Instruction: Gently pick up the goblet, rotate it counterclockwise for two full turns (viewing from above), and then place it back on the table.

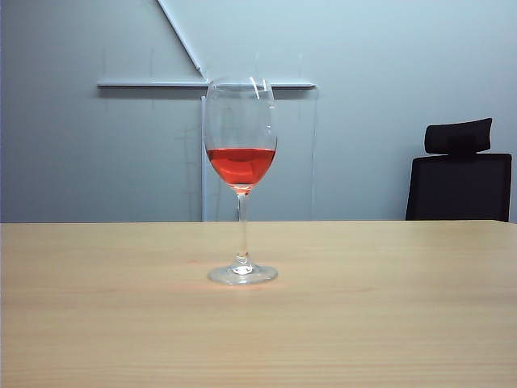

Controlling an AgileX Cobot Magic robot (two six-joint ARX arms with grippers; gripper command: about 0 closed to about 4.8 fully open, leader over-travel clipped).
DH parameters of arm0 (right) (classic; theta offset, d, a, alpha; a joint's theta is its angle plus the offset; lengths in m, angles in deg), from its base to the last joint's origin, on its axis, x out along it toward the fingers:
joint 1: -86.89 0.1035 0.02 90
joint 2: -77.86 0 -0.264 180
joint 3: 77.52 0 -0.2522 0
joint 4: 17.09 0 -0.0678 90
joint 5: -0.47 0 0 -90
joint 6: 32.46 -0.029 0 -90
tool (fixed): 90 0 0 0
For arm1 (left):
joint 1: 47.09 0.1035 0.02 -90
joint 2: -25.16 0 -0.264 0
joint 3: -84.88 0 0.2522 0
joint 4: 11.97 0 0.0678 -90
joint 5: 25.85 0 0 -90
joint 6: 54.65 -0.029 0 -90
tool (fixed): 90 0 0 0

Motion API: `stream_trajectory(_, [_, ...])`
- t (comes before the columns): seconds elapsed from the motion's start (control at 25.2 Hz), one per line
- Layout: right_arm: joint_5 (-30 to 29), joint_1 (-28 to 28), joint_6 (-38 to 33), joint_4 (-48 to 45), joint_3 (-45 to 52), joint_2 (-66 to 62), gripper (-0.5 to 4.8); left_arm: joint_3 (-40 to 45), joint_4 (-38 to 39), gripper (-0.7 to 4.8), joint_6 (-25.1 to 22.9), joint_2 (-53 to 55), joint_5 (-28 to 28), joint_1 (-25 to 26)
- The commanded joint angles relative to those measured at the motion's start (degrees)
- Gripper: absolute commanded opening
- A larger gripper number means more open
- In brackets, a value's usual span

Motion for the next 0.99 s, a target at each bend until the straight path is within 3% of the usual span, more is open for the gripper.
stream_trajectory(0.04, [-0.1, 0.0, 0.0, -1.0, 0.3, 0.1, -0.06, -0.1, -0.7, -0.05, -0.3, 0.1, 0.1, 0.0])
stream_trajectory(0.32, [-0.1, 0.0, -0.3, -1.0, 0.3, 0.1, -0.06, -0.1, -0.7, -0.05, -0.3, 0.1, 0.1, 0.0])
stream_trajectory(0.52, [-4.5, 0.1, -7.8, -1.0, 0.3, 0.1, -0.05, -0.1, -0.7, -0.05, -0.3, 0.1, -0.3, -2.3])
stream_trajectory(0.63, [-9.2, 0.1, -11.9, -1.4, 0.2, 0.1, 0.32, -0.1, -0.7, -0.05, -0.3, 0.2, -0.3, -9.0])
stream_trajectory(0.79, [-15.1, 0.1, -15.2, -4.2, 0.0, 0.0, 0.35, -0.1, -0.7, -0.05, -0.3, 1.6, -0.2, -18.6])
stream_trajectory(0.99, [-16.8, 0.3, -16.9, -6.6, -1.9, -0.9, 0.36, -0.1, -0.3, -0.05, -0.3, 2.9, -0.1, -30.9])
